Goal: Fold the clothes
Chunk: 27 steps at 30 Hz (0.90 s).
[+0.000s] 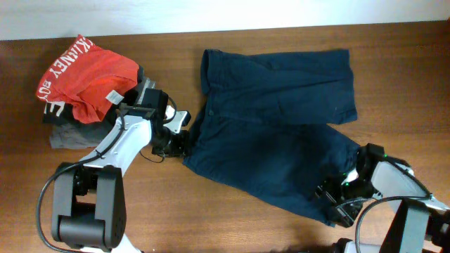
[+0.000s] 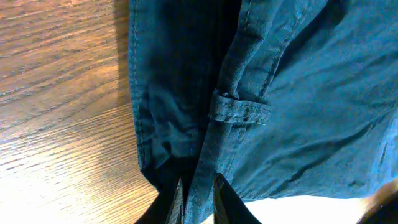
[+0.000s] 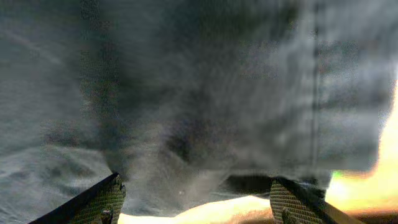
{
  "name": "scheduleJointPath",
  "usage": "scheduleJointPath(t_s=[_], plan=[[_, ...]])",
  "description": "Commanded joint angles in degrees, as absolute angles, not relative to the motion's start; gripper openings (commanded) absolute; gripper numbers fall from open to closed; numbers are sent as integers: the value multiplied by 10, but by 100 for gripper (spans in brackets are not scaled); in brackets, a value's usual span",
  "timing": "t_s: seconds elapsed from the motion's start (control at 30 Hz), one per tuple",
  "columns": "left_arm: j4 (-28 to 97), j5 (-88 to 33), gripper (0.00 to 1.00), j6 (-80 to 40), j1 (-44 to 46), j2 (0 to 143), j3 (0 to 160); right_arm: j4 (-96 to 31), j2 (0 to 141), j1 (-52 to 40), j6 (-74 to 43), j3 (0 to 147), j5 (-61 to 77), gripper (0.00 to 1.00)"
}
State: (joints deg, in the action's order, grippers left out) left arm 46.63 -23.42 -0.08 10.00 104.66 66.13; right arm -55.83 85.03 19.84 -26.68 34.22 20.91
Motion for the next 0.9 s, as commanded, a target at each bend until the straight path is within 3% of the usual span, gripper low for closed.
scheduleJointPath(t_s=[0.0,0.1,0.17,0.37,0.57,0.87], plan=[[465,-243,18,-4,101,1031,668,-535,850,198,-292,317,201,77],[465,-243,18,-4,101,1031,668,-525,849,199,-292,319,196,52],[465,-243,18,-4,101,1031,668,-526,848,200,-288,328,190,49],[465,-243,18,-4,101,1031,668,-551,839,200,-268,380,170,50],[468,-243,18,-4,101,1031,668,-609,839,199,-265,428,165,63],[467,-242,18,-4,101,1031,668,-691,828,199,-228,425,197,72]])
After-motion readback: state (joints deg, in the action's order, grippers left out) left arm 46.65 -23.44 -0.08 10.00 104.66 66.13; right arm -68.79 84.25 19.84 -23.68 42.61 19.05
